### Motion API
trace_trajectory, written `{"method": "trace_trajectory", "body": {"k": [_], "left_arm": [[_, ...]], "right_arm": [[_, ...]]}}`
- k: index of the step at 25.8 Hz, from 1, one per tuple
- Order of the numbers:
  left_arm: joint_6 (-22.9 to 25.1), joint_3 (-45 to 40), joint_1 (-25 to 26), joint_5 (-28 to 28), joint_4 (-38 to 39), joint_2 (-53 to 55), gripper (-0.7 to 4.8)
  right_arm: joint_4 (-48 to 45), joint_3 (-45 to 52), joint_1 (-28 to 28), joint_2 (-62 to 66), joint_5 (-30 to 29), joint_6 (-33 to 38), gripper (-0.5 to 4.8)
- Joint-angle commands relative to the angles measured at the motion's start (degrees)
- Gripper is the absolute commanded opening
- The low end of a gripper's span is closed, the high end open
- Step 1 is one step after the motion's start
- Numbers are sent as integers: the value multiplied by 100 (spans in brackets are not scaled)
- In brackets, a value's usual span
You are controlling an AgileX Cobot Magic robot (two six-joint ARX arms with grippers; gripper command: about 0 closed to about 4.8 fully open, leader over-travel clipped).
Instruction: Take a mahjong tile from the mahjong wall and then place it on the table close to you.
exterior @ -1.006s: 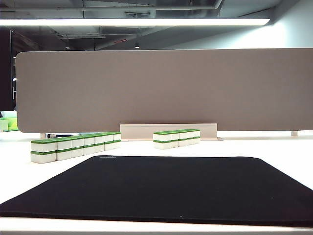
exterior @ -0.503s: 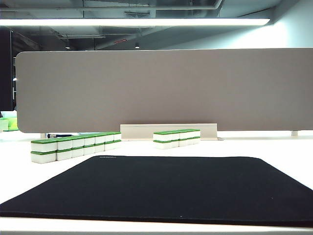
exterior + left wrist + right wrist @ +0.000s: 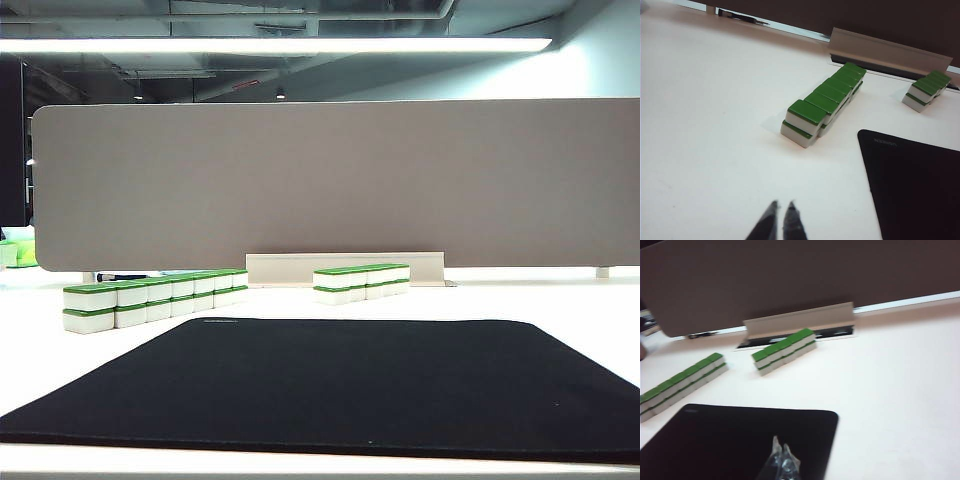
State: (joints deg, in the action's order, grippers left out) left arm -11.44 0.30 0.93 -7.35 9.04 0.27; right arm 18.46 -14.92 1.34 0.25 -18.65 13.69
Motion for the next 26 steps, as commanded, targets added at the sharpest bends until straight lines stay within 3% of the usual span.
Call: {"method": "trace_trajectory", "body": {"k": [1, 16, 26], "left_arm": [[2, 22, -11, -55, -11, 2, 20], [2, 22, -11, -192, -11, 2, 20], [4, 22, -11, -190, -11, 2, 20]], "right_arm": [[-48, -72, -2, -17, -304, 81, -2], [-37, -605, -2, 63, -553, 284, -2], [-70, -1567, -2, 1687, -597, 275, -1]]}}
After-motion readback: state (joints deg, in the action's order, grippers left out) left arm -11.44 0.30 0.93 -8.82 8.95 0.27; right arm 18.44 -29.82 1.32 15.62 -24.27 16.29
